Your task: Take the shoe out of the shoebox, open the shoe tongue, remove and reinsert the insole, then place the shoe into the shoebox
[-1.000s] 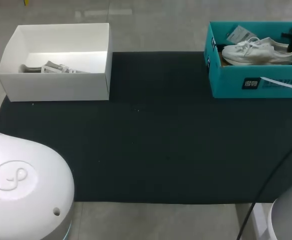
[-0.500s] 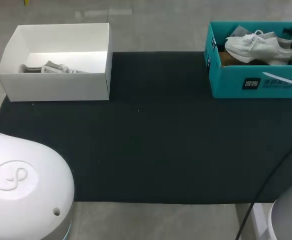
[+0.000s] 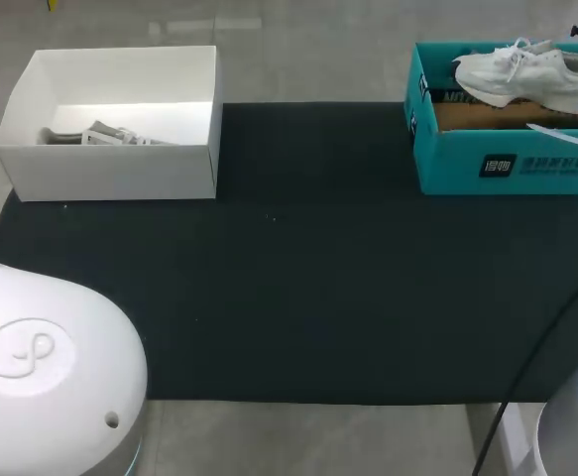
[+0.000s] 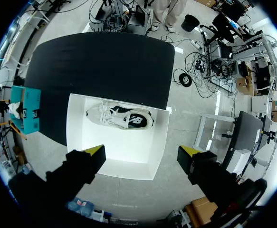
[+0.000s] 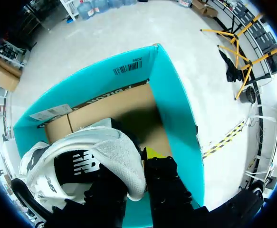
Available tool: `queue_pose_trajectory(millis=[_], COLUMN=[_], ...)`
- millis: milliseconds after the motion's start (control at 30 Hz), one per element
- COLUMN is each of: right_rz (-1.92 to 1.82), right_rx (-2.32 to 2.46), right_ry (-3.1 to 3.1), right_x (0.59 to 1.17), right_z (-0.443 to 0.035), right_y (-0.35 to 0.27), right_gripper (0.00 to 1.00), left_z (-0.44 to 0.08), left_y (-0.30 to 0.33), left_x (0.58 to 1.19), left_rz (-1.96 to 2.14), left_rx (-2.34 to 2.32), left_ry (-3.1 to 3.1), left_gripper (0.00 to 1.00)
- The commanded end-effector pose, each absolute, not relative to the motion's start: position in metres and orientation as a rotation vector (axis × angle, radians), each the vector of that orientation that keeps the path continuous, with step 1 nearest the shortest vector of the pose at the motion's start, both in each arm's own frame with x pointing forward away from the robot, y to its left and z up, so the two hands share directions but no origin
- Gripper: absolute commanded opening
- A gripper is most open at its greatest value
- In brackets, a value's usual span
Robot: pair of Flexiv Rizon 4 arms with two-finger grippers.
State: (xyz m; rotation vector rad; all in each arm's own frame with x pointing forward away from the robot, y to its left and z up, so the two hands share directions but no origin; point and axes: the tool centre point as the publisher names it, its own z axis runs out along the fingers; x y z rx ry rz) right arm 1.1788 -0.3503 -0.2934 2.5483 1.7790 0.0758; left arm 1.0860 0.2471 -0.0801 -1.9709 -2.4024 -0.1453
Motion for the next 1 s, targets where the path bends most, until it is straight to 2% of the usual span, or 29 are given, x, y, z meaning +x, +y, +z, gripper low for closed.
queue_pose_trajectory(millis=[33,200,867,1000], right_rz=[0.053,0.117,0.164,0.132], right_rx=[2.577,2.569,2.572,2.576], right_ry=[1.806,1.807,1.828,1.74], right_x=[1.18,1.18,1.18,1.175], right_z=[-0.271,-0.254,-0.253,-0.226], right_y=[-0.349,-0.343,-0.342,-0.348], right_gripper=[0.0,0.0,0.0,0.0], left_z=[-0.08,-0.08,-0.08,-0.08], left_y=[0.247,0.247,0.247,0.247], left_x=[1.086,1.086,1.086,1.086], left_rz=[-0.147,-0.147,-0.147,-0.147], left_rx=[-1.971,-1.971,-1.971,-1.971], left_ry=[-2.401,-2.401,-2.401,-2.401], left_gripper=[1.0,1.0,1.0,1.0])
